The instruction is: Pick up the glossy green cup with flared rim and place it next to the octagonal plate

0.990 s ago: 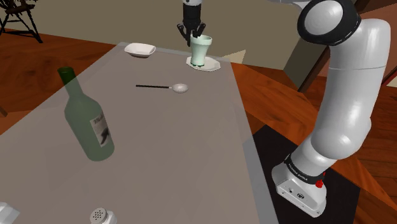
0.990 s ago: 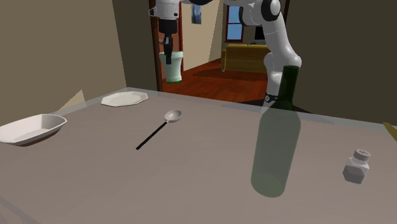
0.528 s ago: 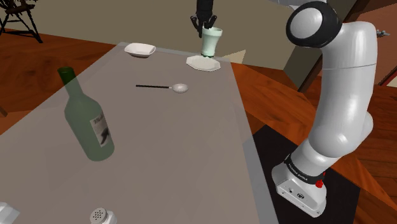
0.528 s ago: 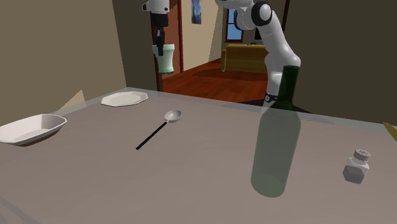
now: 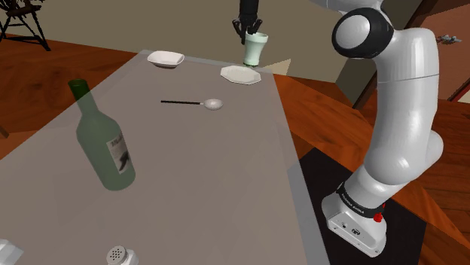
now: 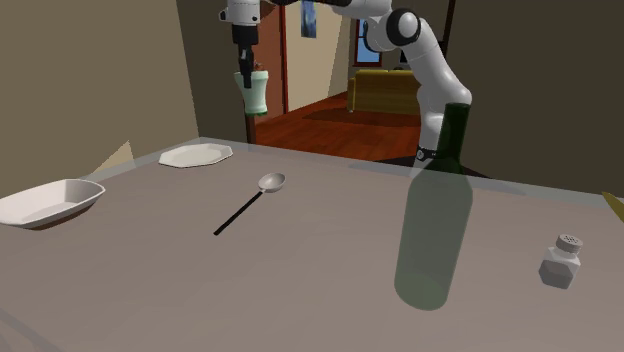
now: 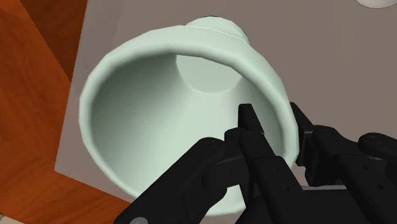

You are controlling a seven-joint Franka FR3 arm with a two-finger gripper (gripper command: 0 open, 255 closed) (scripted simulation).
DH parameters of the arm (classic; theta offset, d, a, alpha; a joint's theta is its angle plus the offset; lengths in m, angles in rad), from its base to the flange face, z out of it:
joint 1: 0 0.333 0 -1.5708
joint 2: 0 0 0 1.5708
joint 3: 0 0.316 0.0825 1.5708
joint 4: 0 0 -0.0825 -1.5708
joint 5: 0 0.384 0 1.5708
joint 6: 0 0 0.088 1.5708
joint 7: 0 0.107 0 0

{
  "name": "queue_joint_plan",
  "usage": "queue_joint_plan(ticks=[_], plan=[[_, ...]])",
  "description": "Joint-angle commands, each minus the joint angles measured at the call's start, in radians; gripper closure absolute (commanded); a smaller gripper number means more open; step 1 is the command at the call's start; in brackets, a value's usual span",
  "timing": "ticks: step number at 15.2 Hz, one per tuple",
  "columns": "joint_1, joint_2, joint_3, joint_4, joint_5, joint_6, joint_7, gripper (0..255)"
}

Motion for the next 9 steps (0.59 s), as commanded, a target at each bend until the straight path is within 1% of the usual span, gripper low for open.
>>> queue_joint_plan(ticks=[1,9], plan=[[-0.009,-0.021,0.002,-0.061,0.003,0.041,0.006,255],[-0.03,-0.061,0.005,-0.237,0.009,0.174,0.025,255]])
